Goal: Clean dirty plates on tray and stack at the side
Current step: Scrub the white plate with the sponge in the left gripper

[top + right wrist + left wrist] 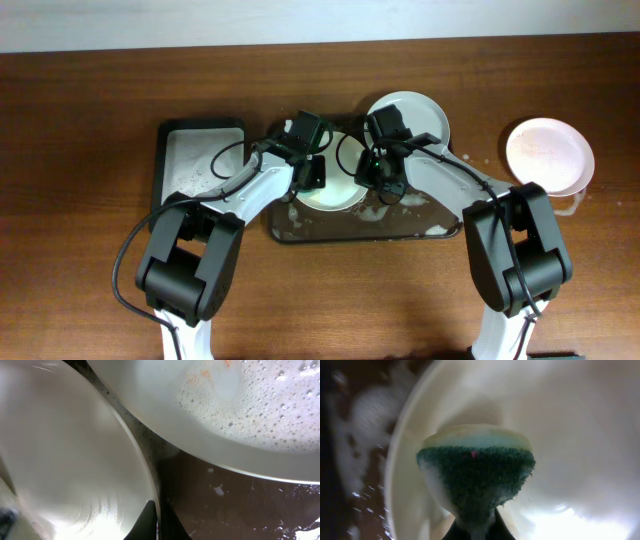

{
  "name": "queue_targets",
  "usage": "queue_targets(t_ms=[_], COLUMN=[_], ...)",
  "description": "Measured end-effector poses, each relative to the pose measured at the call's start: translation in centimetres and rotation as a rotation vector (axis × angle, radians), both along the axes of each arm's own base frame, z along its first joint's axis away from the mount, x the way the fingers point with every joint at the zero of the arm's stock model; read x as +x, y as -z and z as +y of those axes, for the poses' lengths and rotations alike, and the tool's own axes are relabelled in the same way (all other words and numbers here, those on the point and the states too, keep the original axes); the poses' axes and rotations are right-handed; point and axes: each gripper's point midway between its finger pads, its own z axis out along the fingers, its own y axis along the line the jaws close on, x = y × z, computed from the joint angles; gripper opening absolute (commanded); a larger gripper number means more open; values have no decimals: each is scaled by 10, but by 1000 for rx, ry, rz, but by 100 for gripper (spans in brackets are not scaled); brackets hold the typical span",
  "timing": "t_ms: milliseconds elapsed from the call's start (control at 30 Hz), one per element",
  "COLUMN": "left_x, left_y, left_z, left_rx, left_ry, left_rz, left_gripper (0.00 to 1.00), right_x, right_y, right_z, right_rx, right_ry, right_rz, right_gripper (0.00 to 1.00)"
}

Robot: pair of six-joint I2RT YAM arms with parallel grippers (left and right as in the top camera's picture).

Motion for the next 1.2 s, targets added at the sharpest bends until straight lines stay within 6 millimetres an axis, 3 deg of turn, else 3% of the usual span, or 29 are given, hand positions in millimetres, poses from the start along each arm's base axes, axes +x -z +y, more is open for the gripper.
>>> queue_targets(t_ms=[133, 367, 533, 667, 800, 1100, 1200], left_x=[21, 21, 15, -3, 0, 27, 25], left_y=[-5, 1, 2, 1, -1, -2, 1], left_z=[8, 8, -4, -35, -53, -25, -14], left_rx=[29, 30, -78, -244, -316, -132, -69], left_ry=[-39, -41, -4, 92, 148, 58, 36], left_rz=[-105, -115, -53, 60, 53, -83, -70], left_gripper=[1, 0, 0, 0, 1, 1, 0], right_x=[0, 1, 1, 1, 2, 2, 3], right_y=[0, 0, 0, 0, 0, 0, -1], right_z=[0, 0, 0, 0, 0, 1, 1], right_rx=[0, 1, 1, 0, 1, -1, 0], right_ry=[0, 0, 0, 0, 0, -15, -15], right_rz=[-1, -5, -7, -7, -9, -15, -18], right_gripper=[4, 4, 4, 4, 4, 4, 4])
